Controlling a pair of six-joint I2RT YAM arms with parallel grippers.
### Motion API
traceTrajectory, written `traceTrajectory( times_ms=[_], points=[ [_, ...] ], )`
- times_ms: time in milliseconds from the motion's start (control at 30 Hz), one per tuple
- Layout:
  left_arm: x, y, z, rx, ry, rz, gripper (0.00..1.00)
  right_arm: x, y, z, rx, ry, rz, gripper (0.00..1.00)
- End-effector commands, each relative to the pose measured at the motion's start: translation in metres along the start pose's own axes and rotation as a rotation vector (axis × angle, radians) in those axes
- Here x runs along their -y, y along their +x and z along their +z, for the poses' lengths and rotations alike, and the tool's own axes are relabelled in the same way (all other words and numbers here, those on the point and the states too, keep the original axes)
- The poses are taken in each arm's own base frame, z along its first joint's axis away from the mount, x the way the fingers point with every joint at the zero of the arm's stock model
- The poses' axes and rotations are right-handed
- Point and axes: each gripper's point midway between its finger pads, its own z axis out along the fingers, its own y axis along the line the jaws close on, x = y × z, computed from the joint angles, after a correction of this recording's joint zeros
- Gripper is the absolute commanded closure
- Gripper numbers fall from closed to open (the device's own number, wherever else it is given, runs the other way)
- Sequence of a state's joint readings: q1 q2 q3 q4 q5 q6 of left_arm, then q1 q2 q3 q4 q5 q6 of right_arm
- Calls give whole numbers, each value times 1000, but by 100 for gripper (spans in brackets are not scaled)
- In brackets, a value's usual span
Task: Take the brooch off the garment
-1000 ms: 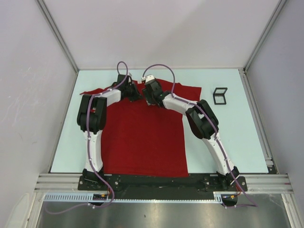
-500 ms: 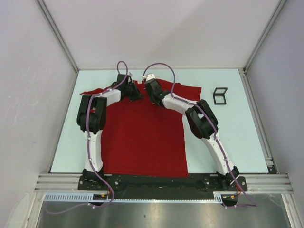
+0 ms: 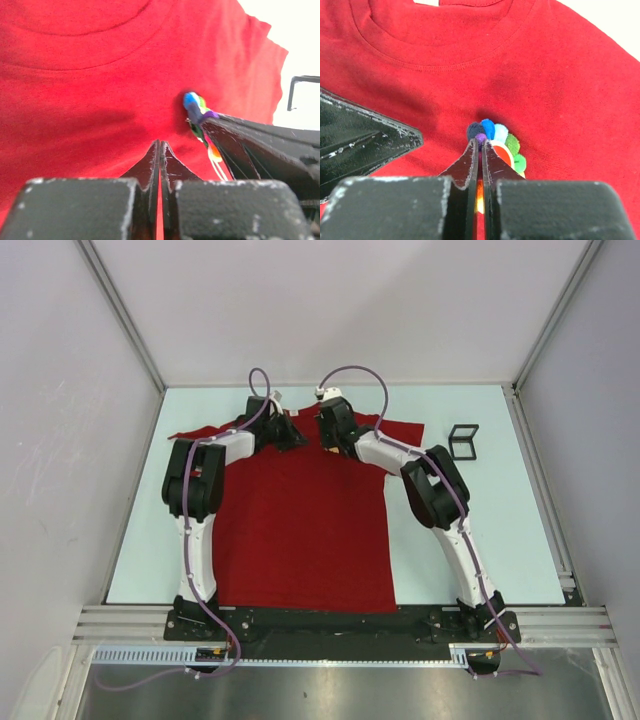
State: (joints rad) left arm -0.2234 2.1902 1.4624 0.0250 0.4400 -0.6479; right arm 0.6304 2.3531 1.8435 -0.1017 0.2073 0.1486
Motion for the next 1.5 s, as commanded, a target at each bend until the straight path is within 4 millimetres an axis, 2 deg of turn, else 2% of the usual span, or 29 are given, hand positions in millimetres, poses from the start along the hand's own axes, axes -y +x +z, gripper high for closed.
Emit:
traceTrajectory(
  times_ms=[0,200,300,333,367,500,900,1167,1467],
  points=[
    [26,-4,-1,7,101,23,96,8,-15,-12,4,-70,76,100],
    [34,-4,-2,10,122,35,94,4,-16,-17,-18,-246,193,100],
    [36,-3,-1,7,131,39,94,8,-16,-16,-26,-279,238,100],
    [37,-2,-1,3,135,42,94,3,-15,-19,-38,-315,266,100],
    [37,-2,0,1,140,43,94,9,-15,-18,-36,-326,287,100],
    [42,0,2,-8,152,50,94,9,-15,-17,-43,-407,361,100],
    [60,15,17,-71,188,82,94,32,-2,-9,-79,-483,575,100],
    [65,21,25,-88,181,88,94,44,8,-6,-96,-460,625,99],
    [75,32,42,-116,192,80,94,47,12,-8,-103,-445,620,91]
  ],
)
